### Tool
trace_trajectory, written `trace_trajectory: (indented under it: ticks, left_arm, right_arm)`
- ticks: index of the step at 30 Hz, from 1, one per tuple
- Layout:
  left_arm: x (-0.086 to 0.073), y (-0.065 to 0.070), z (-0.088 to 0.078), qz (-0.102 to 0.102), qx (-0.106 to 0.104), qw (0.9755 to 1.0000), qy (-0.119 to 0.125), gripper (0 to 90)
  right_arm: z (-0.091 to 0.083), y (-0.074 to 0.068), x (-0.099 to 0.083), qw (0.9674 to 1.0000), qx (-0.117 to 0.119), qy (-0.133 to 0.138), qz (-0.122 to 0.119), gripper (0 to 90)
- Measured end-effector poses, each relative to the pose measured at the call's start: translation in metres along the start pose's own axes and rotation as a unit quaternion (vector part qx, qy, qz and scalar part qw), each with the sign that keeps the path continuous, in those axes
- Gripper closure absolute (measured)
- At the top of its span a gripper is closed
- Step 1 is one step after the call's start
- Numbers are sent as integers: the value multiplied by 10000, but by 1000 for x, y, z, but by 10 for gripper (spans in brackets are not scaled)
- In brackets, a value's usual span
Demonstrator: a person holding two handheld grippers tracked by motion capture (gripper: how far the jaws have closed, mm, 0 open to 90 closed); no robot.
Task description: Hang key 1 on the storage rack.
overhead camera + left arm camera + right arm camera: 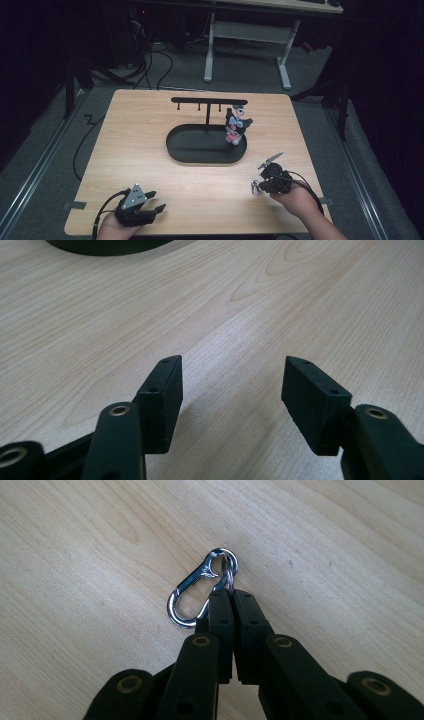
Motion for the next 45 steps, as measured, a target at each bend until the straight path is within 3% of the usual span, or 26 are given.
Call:
trace_trajectory:
  ticks: [1, 7, 8, 17, 30, 45]
  left_arm:
    - [0, 0, 0, 0, -2, 10000, -4, 424]
    - [0, 0, 0, -2, -6, 10000, -10, 424]
    - [0, 0, 0, 5, 0, 10000, -14, 423]
    - [-1, 0, 1, 4, -5, 10000, -36, 423]
    - [0, 1, -1, 6, 7, 10000, 2, 420]
    - [2, -1, -2, -16, 14, 9999, 140, 418]
  right_arm:
    - [2, 1, 0, 9999, 34, 34, -112, 877]
    - [4, -4, 1, 10000, 35, 25, 64, 873]
    - [4, -2, 2, 10000, 23, 52, -56, 870]
    - [2, -3, 4, 9999, -49, 22, -159, 892]
    - [-32, -6, 12, 9996, 178, -165, -111, 892]
    - [-51, -9, 25, 9990, 235, -354, -155, 891]
Point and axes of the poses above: each handheld gripper's, and its own axes: z roughly forward along the jaws, x roughly out of its top, y roughly to its right, the point moved 8 cm from there along z, roughly forward along the jaws, and after that the axes turned 1 degree about -x, right-handed, at the moved point
